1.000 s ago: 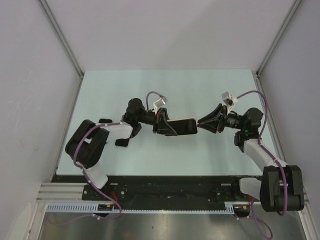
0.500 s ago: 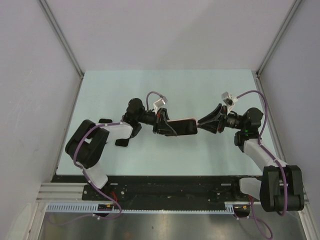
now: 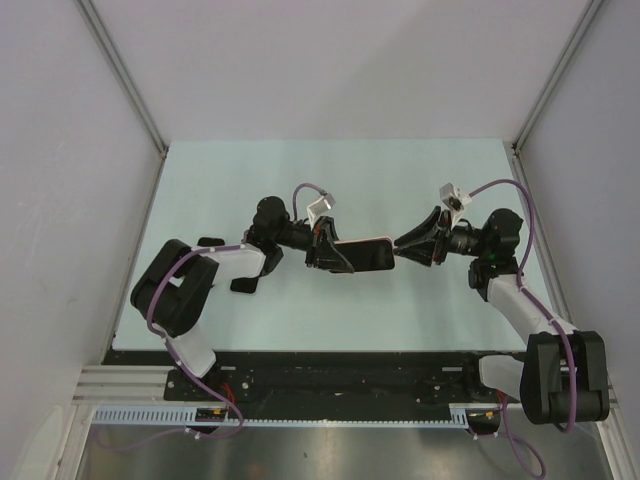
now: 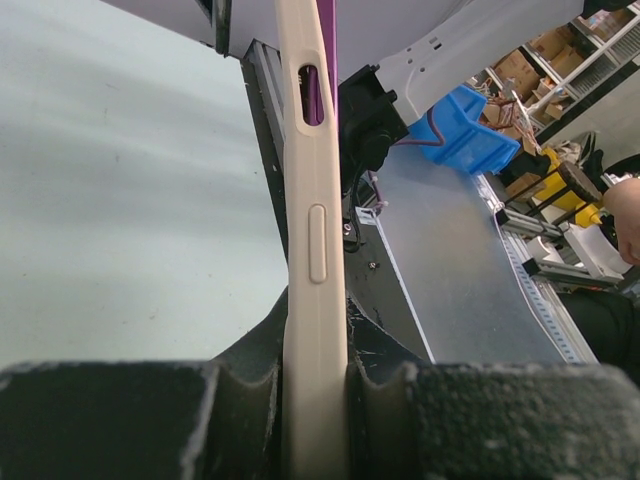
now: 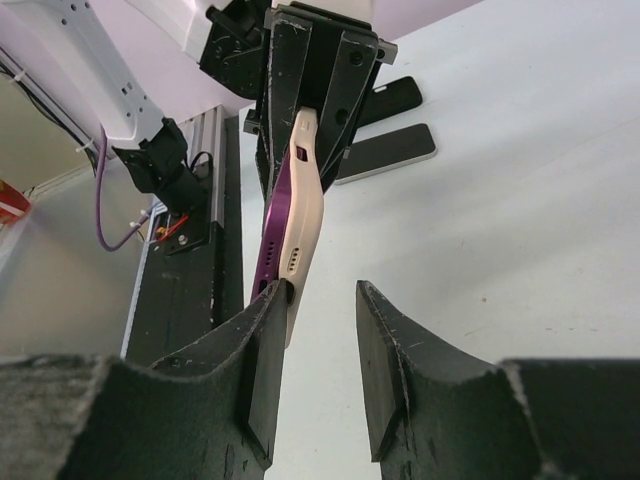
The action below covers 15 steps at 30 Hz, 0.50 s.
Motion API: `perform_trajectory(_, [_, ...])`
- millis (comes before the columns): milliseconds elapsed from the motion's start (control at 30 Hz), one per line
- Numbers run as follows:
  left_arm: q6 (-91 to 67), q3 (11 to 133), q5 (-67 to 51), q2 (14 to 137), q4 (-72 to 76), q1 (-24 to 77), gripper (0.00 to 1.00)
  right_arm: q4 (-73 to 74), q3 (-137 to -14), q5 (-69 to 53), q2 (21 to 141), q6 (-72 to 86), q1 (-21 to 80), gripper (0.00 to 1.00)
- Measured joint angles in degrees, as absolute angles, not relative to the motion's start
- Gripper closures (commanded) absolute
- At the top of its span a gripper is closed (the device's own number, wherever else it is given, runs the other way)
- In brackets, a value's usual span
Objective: Take the phone out of the phone case
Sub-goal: Remove the phone case from the phone.
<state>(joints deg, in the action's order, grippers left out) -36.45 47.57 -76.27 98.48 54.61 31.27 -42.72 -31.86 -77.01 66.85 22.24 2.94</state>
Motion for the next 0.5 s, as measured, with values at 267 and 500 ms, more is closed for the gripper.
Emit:
perform_trajectory(267, [-36.47,47.57,-76.6,98.48,53.52,31.27,1.0,-35.55,-32.77,-76.55,66.37,15.66,3.68,0.62])
perform_trajectory(500, [-36.49,47.57,-76.66,98.48,52.73,31.27,1.0,-29.23,-34.26,-76.36,66.0,9.74,4.12,0.6])
